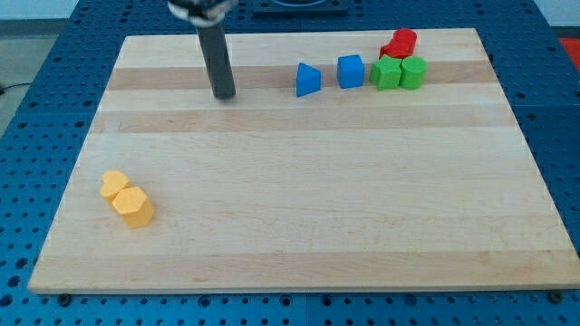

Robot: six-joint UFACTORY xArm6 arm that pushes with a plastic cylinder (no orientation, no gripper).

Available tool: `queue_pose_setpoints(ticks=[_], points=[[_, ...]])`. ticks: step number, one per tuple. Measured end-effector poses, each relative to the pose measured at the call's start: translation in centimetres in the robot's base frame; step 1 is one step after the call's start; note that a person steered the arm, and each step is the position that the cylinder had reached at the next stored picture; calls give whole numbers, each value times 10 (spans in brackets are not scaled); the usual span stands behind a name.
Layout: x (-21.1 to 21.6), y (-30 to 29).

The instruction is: Move the cube slightly to the bottom

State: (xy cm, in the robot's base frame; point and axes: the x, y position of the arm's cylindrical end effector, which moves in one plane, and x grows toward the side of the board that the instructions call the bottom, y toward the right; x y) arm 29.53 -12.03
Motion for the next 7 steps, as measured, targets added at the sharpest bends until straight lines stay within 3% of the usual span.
queue_pose_setpoints(ticks=[1, 2, 3, 5, 7], points=[[-79, 21], [-92, 112], [-75, 203], [-37, 217], [-26, 216]])
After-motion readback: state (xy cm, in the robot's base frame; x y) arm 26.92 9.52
